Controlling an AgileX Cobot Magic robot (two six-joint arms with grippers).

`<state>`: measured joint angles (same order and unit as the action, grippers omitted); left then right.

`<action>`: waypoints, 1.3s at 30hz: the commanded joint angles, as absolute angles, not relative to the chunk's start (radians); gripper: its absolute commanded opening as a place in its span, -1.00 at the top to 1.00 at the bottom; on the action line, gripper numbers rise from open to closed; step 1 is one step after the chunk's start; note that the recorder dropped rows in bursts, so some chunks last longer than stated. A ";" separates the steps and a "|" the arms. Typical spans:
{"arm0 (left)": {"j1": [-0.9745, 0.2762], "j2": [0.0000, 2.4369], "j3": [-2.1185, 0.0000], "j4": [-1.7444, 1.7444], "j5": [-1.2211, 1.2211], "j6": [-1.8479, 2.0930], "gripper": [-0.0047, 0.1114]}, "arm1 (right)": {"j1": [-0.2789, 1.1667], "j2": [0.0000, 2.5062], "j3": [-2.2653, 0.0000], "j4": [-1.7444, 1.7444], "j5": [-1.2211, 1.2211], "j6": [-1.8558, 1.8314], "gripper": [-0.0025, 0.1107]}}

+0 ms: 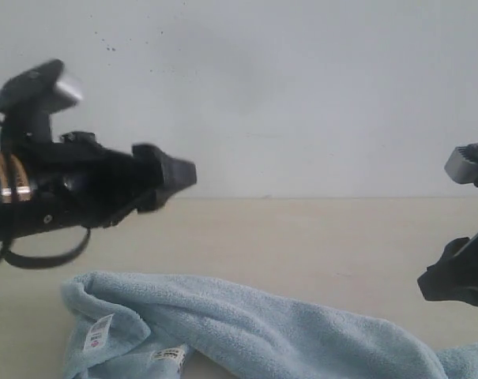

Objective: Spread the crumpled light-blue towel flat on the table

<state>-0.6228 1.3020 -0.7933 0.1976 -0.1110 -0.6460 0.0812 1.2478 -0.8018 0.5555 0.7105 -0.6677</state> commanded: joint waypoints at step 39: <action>-0.521 1.588 -0.692 1.744 0.098 -2.072 -0.02 | 0.080 1.249 -0.799 0.636 0.749 -0.727 0.22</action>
<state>-0.5208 1.5757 -0.6942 1.7455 0.0100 -2.0646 0.0812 1.2478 -0.8018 0.6332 0.7492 -0.7128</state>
